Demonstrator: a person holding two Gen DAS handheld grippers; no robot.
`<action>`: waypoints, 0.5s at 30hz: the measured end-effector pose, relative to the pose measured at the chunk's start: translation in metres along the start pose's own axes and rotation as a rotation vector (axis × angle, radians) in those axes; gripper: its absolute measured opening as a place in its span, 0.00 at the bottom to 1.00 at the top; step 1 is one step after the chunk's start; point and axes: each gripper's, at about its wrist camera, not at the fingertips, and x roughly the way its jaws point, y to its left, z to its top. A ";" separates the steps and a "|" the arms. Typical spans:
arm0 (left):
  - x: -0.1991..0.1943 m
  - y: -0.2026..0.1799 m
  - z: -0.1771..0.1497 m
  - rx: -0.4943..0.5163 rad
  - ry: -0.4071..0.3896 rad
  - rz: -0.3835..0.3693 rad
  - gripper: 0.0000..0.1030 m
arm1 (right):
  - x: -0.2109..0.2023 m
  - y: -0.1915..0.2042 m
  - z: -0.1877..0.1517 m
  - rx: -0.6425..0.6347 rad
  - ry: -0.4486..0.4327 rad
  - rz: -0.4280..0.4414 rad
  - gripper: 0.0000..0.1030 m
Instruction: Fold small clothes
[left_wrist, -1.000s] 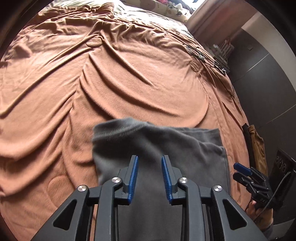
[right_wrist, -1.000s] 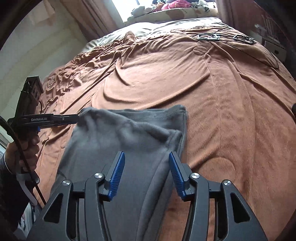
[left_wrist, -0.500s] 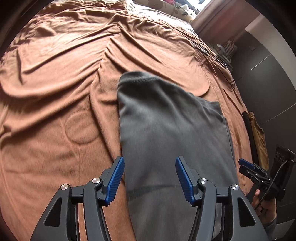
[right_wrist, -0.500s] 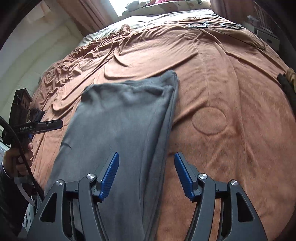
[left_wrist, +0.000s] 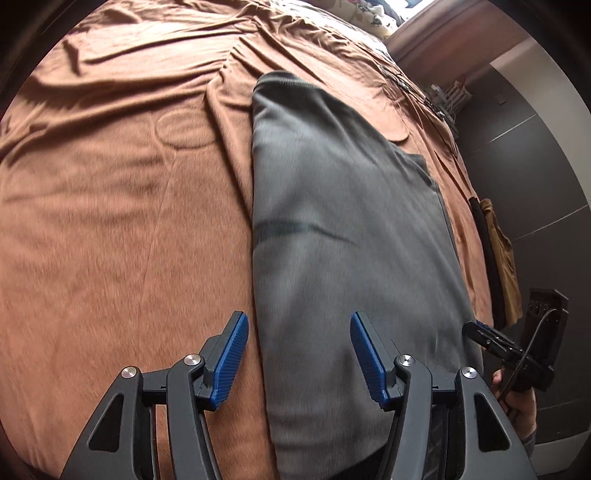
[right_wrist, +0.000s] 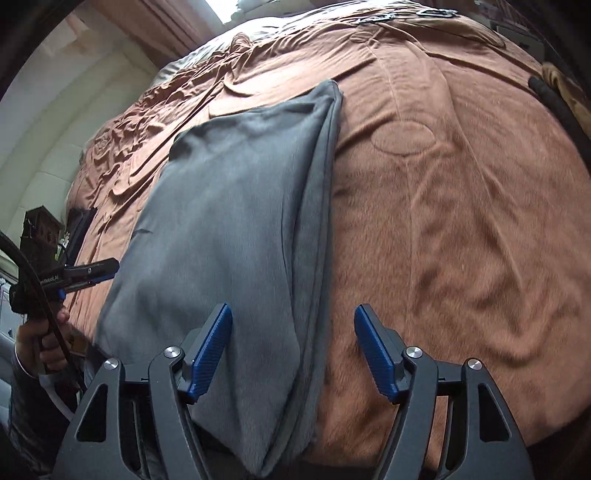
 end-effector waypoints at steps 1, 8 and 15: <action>0.000 0.001 -0.005 -0.008 0.002 -0.006 0.57 | -0.001 -0.001 -0.004 0.012 0.003 0.006 0.65; -0.005 0.008 -0.036 -0.059 -0.003 -0.051 0.50 | -0.005 0.001 -0.023 0.033 0.001 0.025 0.64; -0.004 0.017 -0.053 -0.119 -0.015 -0.112 0.24 | -0.002 0.003 -0.032 0.074 -0.005 0.034 0.44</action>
